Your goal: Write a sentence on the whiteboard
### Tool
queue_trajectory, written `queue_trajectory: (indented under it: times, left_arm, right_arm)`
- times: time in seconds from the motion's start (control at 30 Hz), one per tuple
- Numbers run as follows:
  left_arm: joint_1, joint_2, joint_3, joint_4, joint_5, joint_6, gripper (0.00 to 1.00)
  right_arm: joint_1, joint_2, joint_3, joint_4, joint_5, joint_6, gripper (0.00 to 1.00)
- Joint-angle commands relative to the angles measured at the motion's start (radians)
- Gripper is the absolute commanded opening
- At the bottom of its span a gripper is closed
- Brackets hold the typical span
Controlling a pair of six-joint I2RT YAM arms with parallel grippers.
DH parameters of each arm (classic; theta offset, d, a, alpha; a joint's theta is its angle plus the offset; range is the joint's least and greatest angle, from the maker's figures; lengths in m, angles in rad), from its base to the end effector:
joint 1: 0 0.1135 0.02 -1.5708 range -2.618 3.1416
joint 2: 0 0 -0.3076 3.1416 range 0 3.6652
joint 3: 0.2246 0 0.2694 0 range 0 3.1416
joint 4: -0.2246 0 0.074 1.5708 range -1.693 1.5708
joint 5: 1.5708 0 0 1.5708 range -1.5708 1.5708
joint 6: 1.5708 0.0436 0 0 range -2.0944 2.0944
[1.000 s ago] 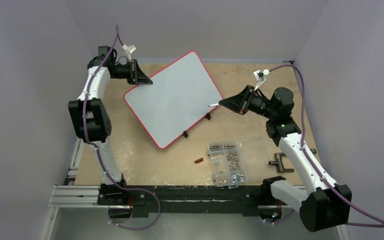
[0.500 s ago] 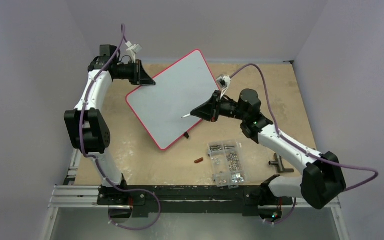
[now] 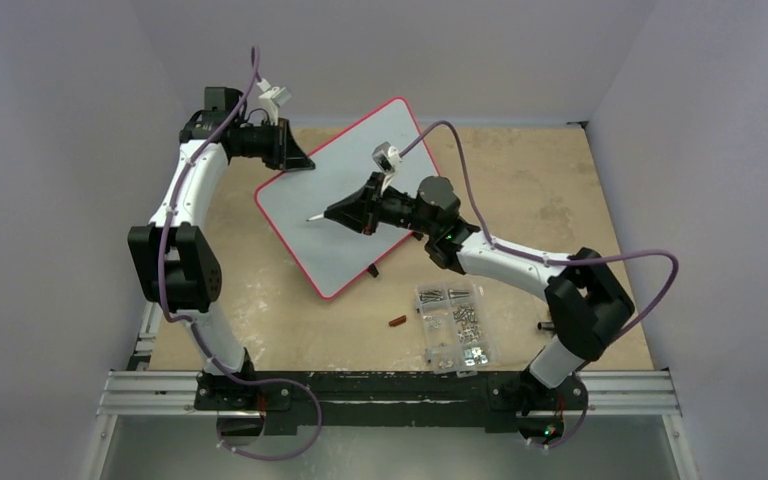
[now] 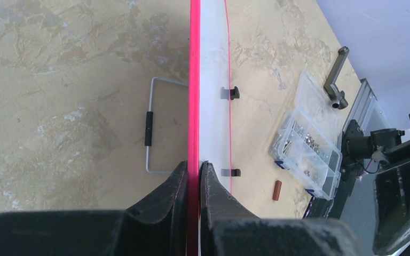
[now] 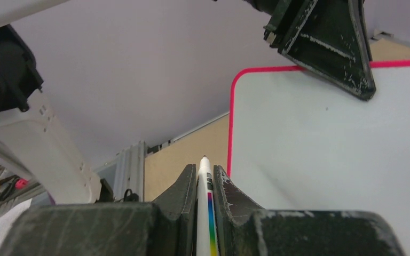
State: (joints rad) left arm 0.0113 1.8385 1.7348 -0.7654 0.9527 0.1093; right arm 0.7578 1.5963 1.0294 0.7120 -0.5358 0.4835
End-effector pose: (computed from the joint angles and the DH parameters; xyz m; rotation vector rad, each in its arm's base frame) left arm 0.4333 -0.0306 0.3668 0.5184 2.1590 -1.0756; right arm 0.2694 0.2856 0.3467 -0.6904 1.4492 1.3709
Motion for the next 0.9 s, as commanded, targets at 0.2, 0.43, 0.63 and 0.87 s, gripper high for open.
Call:
queue_trajectory:
  times: [0.2, 0.43, 0.63, 0.87]
  left_arm:
    - [-0.045, -0.074, -0.021, -0.012, -0.053, 0.112, 0.0]
    - [-0.074, -0.07, -0.031, -0.023, -0.101, 0.137, 0.0]
    - [-0.076, -0.076, -0.031, -0.026, -0.1, 0.143, 0.0]
    - [-0.079, -0.077, -0.029, -0.028, -0.101, 0.143, 0.0]
  right_arm:
    - [0.07, 0.171, 0.188, 0.14, 0.186, -0.106, 0.0]
    - [0.102, 0.242, 0.229, 0.183, 0.275, -0.143, 0.0]
    - [0.112, 0.256, 0.244, 0.201, 0.307, -0.153, 0.0]
    - [0.115, 0.264, 0.27, 0.197, 0.337, -0.161, 0.0]
